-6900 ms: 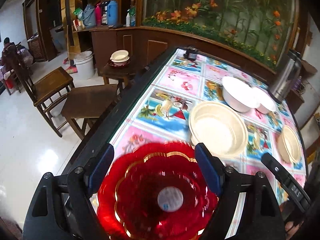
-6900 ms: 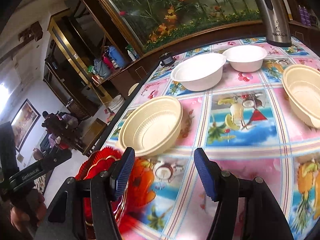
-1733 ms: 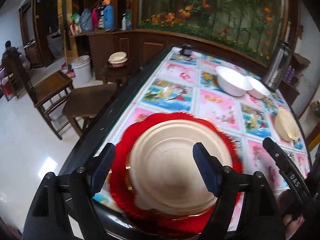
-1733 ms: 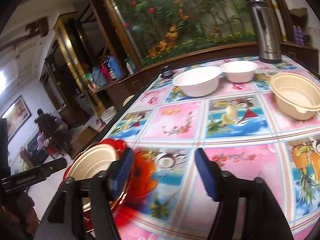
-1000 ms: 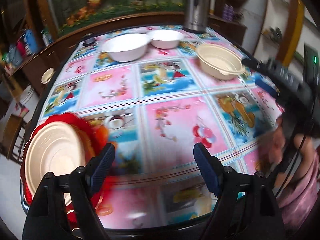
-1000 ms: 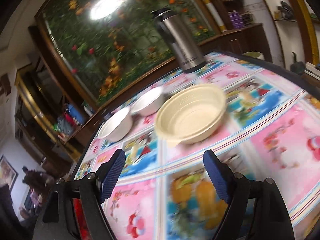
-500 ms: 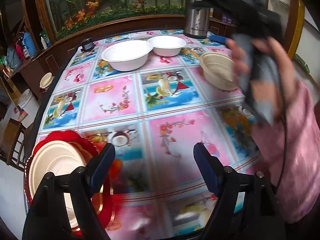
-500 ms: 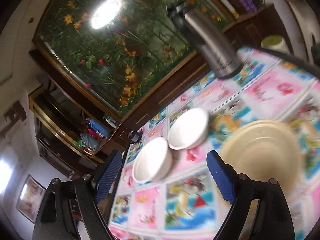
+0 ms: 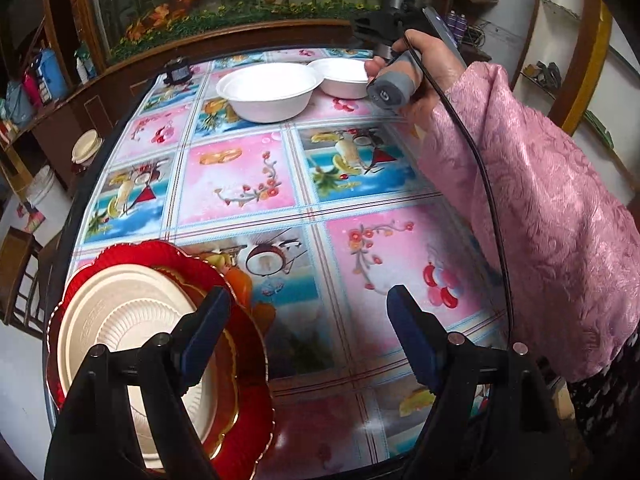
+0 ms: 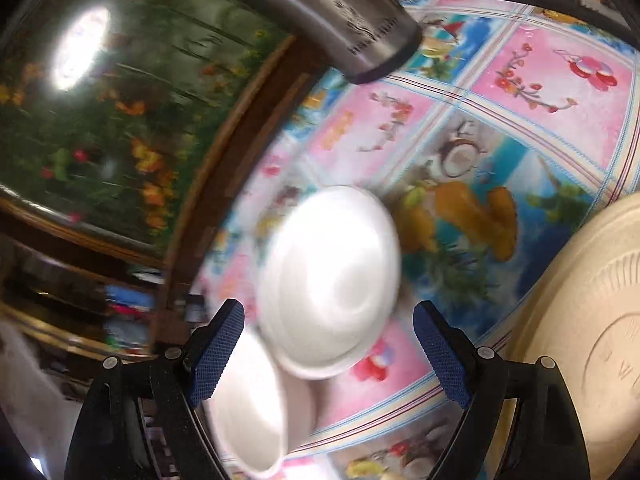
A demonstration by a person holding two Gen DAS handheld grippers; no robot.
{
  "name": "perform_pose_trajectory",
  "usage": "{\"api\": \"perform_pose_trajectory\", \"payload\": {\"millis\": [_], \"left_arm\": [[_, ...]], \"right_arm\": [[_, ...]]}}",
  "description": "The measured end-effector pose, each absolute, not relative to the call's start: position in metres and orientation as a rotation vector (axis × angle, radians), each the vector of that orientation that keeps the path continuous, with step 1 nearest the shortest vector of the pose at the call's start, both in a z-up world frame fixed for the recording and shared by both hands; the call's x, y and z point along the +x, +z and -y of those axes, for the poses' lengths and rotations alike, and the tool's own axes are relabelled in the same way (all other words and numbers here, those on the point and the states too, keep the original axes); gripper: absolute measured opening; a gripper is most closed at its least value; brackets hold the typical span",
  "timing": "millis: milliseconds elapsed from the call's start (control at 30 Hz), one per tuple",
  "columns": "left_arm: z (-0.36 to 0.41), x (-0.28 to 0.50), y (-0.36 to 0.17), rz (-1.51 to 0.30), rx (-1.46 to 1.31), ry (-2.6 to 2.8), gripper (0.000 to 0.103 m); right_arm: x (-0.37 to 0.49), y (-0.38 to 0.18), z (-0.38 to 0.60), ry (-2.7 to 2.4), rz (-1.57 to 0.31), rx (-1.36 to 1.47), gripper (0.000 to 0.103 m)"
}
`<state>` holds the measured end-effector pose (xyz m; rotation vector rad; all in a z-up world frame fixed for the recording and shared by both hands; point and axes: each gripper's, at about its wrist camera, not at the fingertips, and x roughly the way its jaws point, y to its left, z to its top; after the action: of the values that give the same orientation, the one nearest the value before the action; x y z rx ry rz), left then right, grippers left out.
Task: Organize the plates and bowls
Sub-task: 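Move the right gripper over to the white plate beside the white bowls, then grasp the white plate by its rim with the right gripper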
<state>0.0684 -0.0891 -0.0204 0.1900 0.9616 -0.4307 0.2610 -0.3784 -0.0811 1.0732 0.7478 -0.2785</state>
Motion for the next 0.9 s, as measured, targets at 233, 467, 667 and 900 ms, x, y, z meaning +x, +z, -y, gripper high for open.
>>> {"api": "perform_pose_trajectory", "payload": {"millis": [233, 467, 667, 900], "left_arm": [[0.085, 0.07, -0.025, -0.983, 0.176, -0.426, 0.081], [0.088, 0.067, -0.026, -1.008, 0.158, -0.438, 0.081], [0.091, 0.056, -0.016, -0.982, 0.153, -0.438, 0.081], [0.093, 0.045, -0.014, -0.992, 0.124, -0.436, 0.081]], "right_arm": [[0.277, -0.098, 0.388, -0.371, -0.852, 1.01, 0.011], [0.255, -0.098, 0.394, -0.341, -0.864, 0.969, 0.007], [0.219, -0.073, 0.381, -0.283, -0.883, 0.84, 0.007], [0.155, -0.067, 0.356, -0.121, -0.961, 0.781, 0.007]]}}
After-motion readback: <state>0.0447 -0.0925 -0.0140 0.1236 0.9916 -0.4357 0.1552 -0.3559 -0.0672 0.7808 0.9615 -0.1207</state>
